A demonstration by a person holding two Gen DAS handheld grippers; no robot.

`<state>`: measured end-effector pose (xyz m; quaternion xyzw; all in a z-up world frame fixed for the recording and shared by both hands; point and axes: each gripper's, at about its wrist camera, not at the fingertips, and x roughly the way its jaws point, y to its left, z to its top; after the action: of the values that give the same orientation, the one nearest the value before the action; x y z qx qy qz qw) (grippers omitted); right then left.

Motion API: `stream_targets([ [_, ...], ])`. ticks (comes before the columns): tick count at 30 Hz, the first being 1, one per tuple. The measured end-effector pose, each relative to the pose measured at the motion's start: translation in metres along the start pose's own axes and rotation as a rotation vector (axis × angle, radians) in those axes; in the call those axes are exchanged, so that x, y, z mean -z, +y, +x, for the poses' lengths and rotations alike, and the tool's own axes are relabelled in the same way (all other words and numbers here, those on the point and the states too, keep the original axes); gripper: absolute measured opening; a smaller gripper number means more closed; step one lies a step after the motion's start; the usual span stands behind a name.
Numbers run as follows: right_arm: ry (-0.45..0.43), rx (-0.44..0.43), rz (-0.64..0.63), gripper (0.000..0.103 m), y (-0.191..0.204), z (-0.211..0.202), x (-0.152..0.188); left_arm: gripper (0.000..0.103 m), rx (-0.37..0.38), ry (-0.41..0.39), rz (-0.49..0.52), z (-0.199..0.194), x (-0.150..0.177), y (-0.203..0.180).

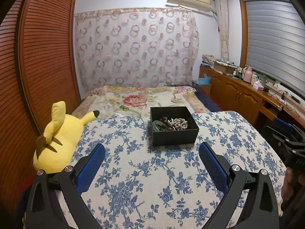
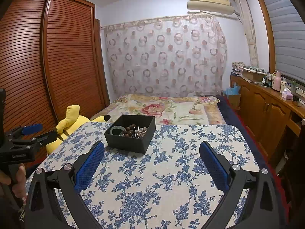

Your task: Organize jewelry

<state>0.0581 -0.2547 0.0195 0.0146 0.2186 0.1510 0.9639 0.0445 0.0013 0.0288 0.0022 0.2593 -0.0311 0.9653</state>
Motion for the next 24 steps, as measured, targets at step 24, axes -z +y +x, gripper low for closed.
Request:
stream_targets([
  [24,0.002,0.012,0.0,0.101,0.0002,0.0022,0.0024,0.095,0.005,-0.007,0.007,-0.0021,0.0028,-0.0059],
])
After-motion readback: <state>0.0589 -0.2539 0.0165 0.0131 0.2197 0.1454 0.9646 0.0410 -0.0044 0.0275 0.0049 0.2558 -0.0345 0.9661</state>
